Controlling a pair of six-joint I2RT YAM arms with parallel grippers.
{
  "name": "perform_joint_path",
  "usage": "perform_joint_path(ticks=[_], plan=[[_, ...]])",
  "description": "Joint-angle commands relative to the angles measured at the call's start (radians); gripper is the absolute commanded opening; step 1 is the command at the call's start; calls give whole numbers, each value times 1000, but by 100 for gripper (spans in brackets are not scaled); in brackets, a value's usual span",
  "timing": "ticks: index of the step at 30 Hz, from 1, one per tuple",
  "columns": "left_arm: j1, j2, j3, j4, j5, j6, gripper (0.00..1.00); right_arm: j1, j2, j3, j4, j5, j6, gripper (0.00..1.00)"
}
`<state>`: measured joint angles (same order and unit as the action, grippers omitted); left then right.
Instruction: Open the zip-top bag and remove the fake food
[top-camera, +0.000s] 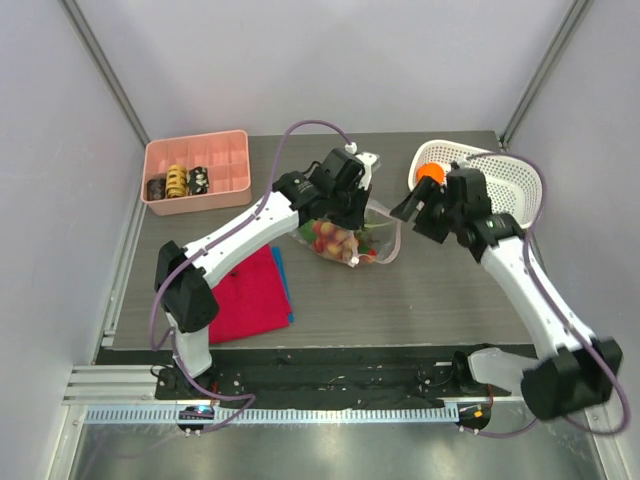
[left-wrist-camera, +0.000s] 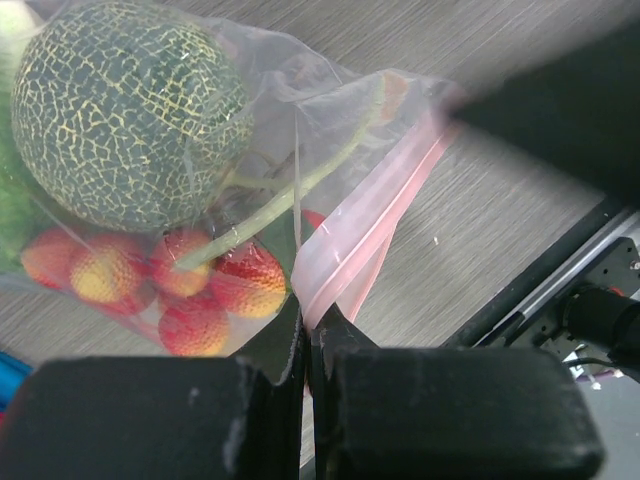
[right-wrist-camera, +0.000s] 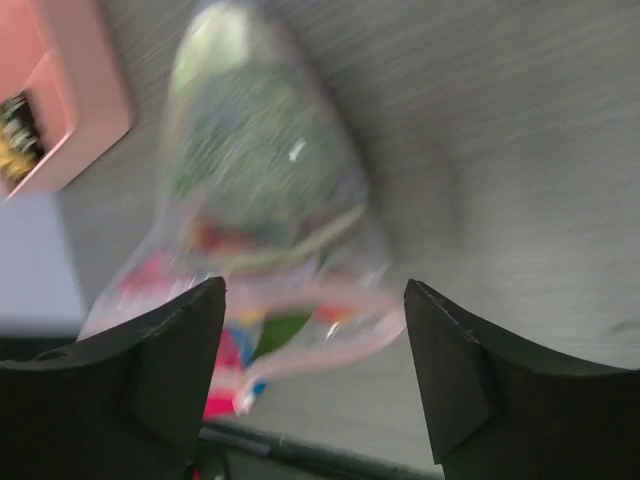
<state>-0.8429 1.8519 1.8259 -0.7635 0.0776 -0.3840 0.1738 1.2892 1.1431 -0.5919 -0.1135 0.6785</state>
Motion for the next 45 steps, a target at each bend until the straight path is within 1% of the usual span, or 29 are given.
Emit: perform_joint_path(ticks=[1,3,4,6,7,9,10,12,13,15,16,19,22,27,28,30,31,32,33,34,35,36,37,38,39,41,42,45], plan=[[1,-23,13,69,44,-49,0,78,-226,-185,-10,-17,281,72],[1,-22,15,69,51,-56,0,108,-313,-223,1,-11,343,71],[1,-23,15,66,51,-62,0,128,-329,-253,26,-20,392,68],[2,-26,10,70,56,-72,0,144,-353,-284,61,-31,437,64],[1,-31,6,73,59,-79,0,151,-353,-313,101,-41,460,56],[1,-33,-3,78,68,-87,0,161,-344,-338,156,-49,542,54],[2,-37,-8,79,70,-90,0,164,-338,-364,222,-52,567,53],[1,-45,-17,93,73,-104,0,173,-311,-365,253,-34,624,54],[1,-46,-20,95,77,-105,0,177,-286,-365,271,-20,642,56],[1,-51,-22,99,90,-115,0,184,-257,-365,303,-11,691,57],[1,-51,-25,101,93,-116,0,185,-219,-365,340,-15,705,59],[-1,-53,-34,108,99,-124,0,202,-163,-347,372,-8,734,62],[1,-56,-33,115,103,-127,0,208,-94,-333,400,11,744,63],[-1,-62,-46,118,106,-125,0,210,13,-301,435,9,718,63],[-2,-65,-53,121,105,-125,0,208,27,-284,438,3,705,55],[-1,-68,-69,124,105,-124,0,208,42,-275,431,3,676,50],[-1,-71,-76,128,103,-125,0,210,41,-270,423,5,670,49],[-1,-72,-80,135,100,-125,0,214,39,-263,411,14,632,51],[-1,-71,-83,133,96,-122,0,217,41,-247,388,18,603,54],[-1,-68,-85,133,94,-119,0,219,42,-215,332,18,564,61],[-1,-66,-85,132,90,-118,0,223,41,-201,304,14,523,64],[-1,-63,-83,130,85,-116,0,227,35,-192,278,15,445,64],[-1,-62,-77,130,85,-113,0,230,7,-197,238,21,411,65],[-1,-62,-76,130,82,-115,0,233,-11,-212,234,18,380,64],[-1,-62,-73,130,83,-115,0,237,-28,-233,241,8,313,64],[-1,-62,-63,125,82,-115,0,240,-76,-298,286,-27,265,59],[-1,-62,-59,121,82,-115,0,251,-89,-331,317,-47,239,52],[-2,-63,-48,110,79,-116,0,266,-110,-384,383,-83,221,42]])
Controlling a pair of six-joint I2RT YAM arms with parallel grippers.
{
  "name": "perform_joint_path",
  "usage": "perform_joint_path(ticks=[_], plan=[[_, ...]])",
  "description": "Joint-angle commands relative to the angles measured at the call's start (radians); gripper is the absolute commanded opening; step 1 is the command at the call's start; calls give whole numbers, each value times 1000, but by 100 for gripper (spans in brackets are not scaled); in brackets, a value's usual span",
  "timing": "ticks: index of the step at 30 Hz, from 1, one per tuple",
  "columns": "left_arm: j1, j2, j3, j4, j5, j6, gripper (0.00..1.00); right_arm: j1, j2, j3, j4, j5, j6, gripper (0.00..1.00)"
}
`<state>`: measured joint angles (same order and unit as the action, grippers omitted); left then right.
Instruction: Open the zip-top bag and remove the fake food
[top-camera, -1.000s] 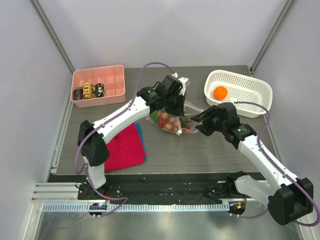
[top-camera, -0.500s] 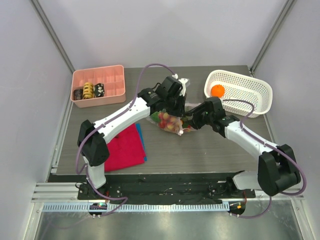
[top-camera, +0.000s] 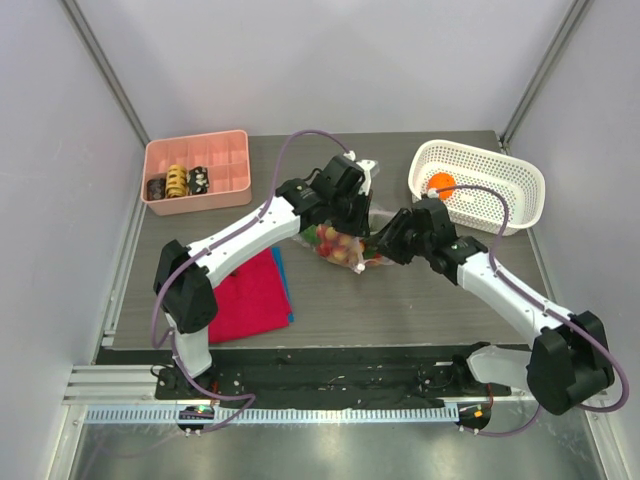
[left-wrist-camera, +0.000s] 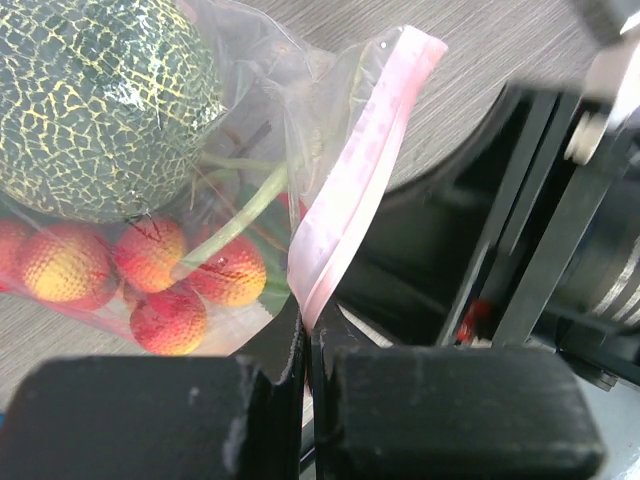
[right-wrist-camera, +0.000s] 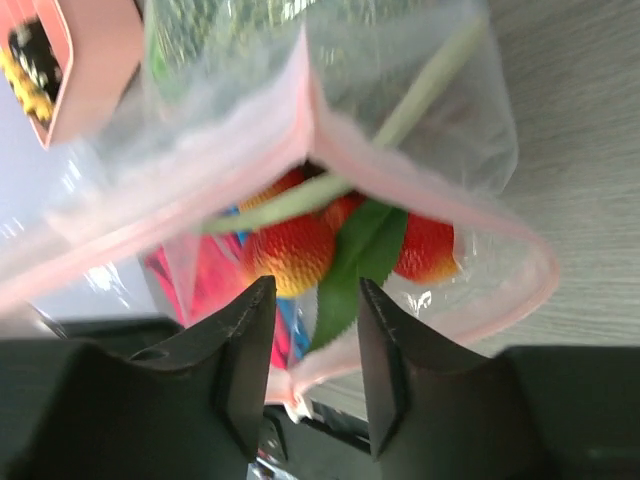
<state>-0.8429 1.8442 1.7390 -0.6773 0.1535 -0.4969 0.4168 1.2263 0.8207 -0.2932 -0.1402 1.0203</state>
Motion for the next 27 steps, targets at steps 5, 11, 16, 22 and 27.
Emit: perform_joint_path(ticks=[5,11,16,22,27], plan=[[-1,-54,50,12,14,-9,0,50,-18,-80,245,-61,-140,43],[-2,-48,57,13,26,-20,0,68,64,-83,370,-105,-170,53],[-7,-45,65,13,24,-20,0,77,114,-89,411,-108,-201,60],[-8,-48,57,10,23,-20,0,80,139,-97,413,-88,-220,61],[-7,-63,31,4,-21,-17,0,79,121,-88,396,-87,-232,21]])
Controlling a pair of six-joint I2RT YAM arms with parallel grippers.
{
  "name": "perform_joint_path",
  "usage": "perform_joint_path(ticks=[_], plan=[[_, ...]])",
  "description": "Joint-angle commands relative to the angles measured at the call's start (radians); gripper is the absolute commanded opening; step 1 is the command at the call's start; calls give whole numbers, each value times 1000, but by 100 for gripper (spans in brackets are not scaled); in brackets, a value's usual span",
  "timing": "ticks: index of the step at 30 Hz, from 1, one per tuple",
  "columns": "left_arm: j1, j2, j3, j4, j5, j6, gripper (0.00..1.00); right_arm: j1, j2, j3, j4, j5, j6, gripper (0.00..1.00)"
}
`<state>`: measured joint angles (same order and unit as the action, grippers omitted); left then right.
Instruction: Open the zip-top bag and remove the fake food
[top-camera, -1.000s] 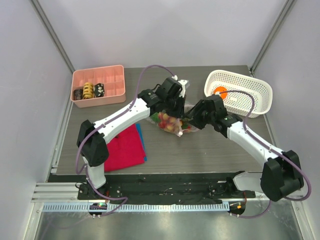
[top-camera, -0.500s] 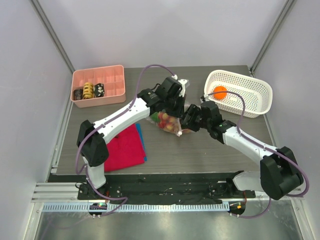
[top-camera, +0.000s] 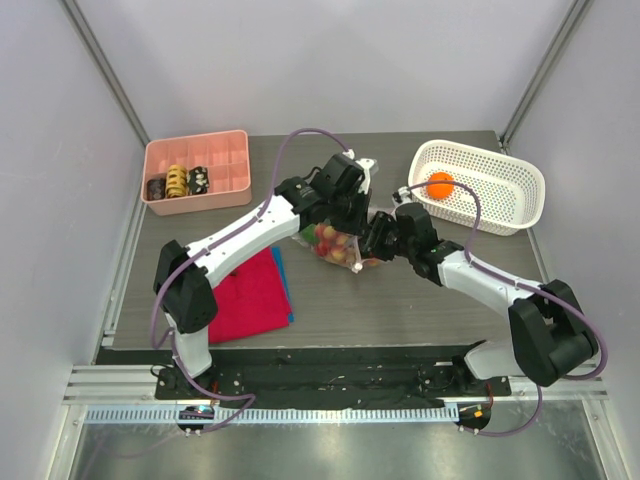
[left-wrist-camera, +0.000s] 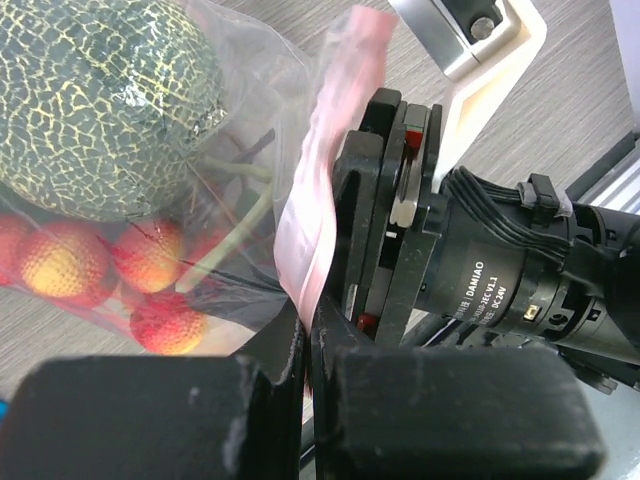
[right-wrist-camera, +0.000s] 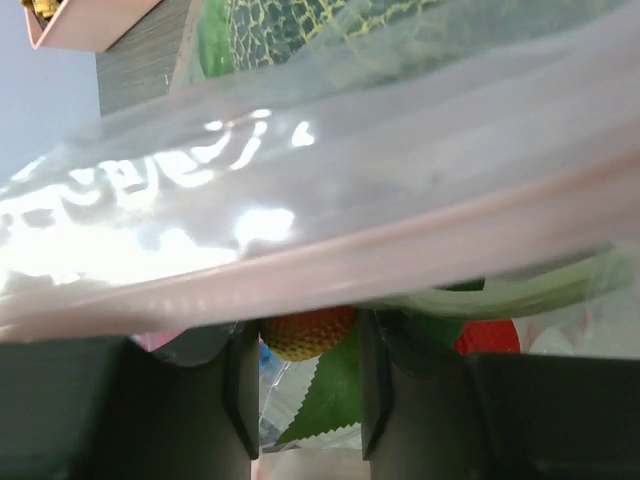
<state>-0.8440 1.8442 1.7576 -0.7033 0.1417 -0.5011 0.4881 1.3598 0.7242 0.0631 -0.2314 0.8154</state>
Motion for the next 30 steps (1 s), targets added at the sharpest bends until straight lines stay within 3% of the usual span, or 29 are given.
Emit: perform_joint_path(ticks=[1,2,3,13,25,30], plan=[[-4,-63,13,9,-54,-10,0,7,-21,17,23,6,-28,15],[-3,-63,13,-1,-69,-10,0,9,-46,24,8,1,-32,3],[0,-62,3,-5,-83,-7,0,7,-63,44,-34,0,-32,1],[16,-69,-63,25,-117,-11,0,13,-292,213,-267,60,-99,1],[22,-62,-30,-1,-136,-8,0,13,-372,389,-428,21,-125,1],[42,-40,0,-45,-183,-8,0,13,-442,503,-543,157,-147,1]])
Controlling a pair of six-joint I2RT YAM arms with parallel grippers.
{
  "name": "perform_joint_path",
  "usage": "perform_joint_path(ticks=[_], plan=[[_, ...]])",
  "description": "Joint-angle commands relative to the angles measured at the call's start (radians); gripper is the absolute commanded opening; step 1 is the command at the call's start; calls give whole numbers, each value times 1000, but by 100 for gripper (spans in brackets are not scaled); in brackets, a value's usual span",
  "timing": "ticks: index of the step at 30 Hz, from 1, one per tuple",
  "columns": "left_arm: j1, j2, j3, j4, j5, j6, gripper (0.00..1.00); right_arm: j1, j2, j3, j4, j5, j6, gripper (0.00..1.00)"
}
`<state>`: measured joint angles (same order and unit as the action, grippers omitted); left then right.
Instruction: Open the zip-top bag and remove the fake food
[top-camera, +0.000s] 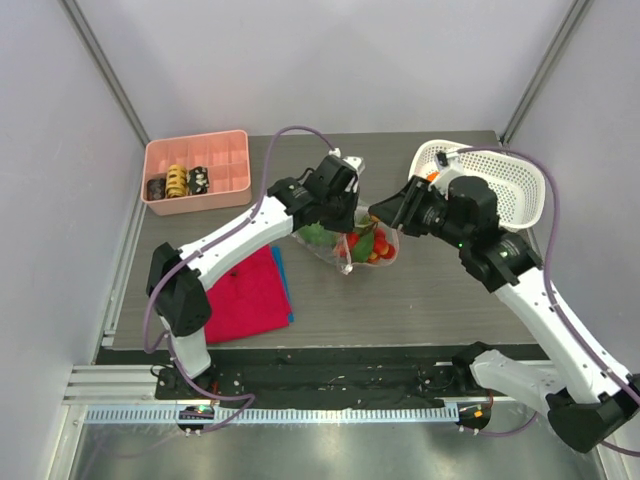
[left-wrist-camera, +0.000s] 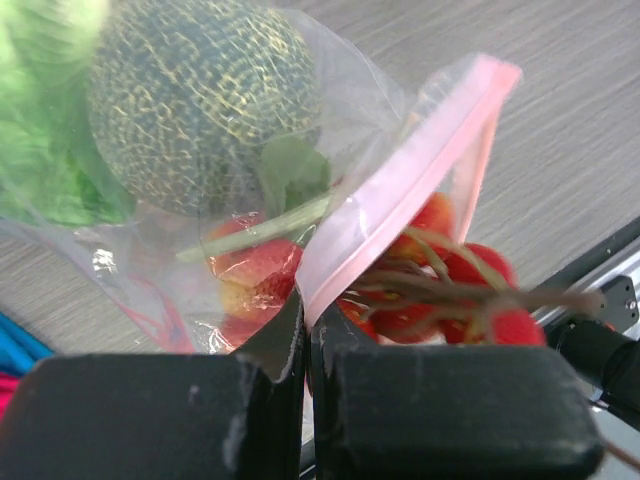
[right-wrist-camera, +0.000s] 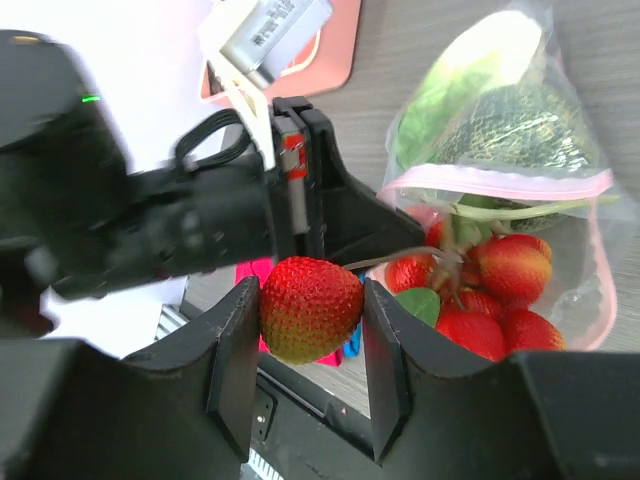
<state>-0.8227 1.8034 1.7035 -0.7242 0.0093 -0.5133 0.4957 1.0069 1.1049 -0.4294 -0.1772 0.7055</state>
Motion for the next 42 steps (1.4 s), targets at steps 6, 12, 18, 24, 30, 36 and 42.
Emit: perform_joint_path(ticks=[6,12,18,24,30,36,42], plan=[[42,1,39,-38,-58,6,0,3,-68,320,-219,376,-83,1],[51,4,48,-37,-28,12,0,3,11,453,-282,619,-133,1],[50,-25,48,-27,33,47,0,-108,218,582,-284,863,-306,1],[50,-62,6,8,95,59,0,-460,387,533,-175,628,-241,1],[48,-85,-51,57,149,56,0,-631,562,521,-54,492,-205,1],[48,-113,-111,121,179,27,0,-677,686,539,1,400,-187,1],[46,-116,-104,120,182,25,0,-680,794,584,-58,341,-170,26]])
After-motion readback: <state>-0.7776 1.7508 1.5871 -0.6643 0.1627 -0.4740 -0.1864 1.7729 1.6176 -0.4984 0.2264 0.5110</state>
